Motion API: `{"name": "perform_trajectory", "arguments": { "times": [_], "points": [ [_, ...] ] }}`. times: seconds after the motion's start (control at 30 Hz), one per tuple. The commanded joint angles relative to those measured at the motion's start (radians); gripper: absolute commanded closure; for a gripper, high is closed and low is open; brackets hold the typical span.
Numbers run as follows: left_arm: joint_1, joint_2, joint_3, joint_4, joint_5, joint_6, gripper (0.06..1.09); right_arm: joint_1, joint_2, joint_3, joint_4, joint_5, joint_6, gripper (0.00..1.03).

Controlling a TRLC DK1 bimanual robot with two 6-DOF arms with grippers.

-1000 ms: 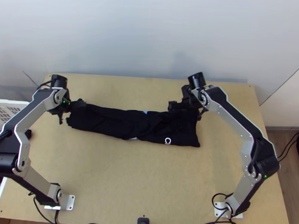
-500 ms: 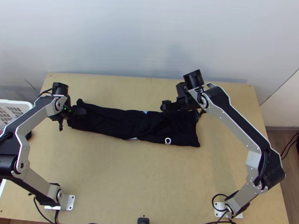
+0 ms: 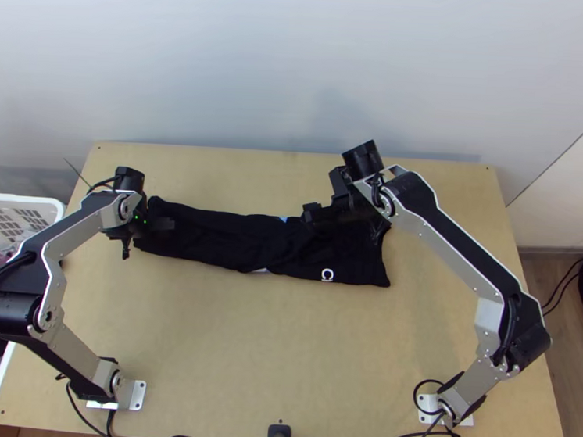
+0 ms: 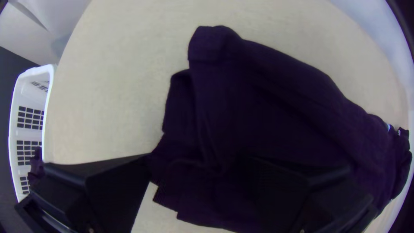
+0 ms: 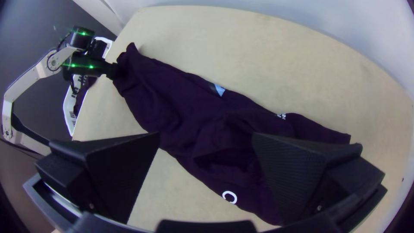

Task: Fold the t-shirt

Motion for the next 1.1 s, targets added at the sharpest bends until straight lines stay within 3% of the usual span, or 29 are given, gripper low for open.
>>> {"name": "perform_trajectory", "arguments": {
  "times": [0.0,0.03,0.07,0.1,0.13,0.73,1.07],
  "points": [
    [-0.048,0.013,-0.008,-0.007,0.0,0.001,0.36,0.012,0.015,0.018,-0.001,-0.001,0.0,0.04],
    [-0.054,0.011,-0.008,-0.005,0.0,0.005,0.48,0.012,0.018,0.021,-0.003,-0.001,0.0,0.04],
    [-0.06,0.008,-0.008,0.002,0.0,0.011,0.66,0.012,0.021,0.025,-0.004,-0.001,0.0,0.04],
    [-0.065,0.002,-0.011,0.015,0.001,0.018,0.91,0.012,0.024,0.03,-0.006,-0.001,0.0,0.04],
    [-0.069,-0.004,-0.016,0.033,0.0,0.026,1.05,0.012,0.025,0.033,-0.006,-0.001,0.0,0.04],
    [-0.095,-0.127,0.106,-0.14,0.044,-0.011,1.05,0.021,0.058,0.073,-0.013,-0.024,0.019,0.04],
    [-0.186,-0.195,0.244,-0.243,0.09,-0.075,1.05,0.07,0.136,0.028,-0.015,-0.079,0.02,0.04]
  ]
}}
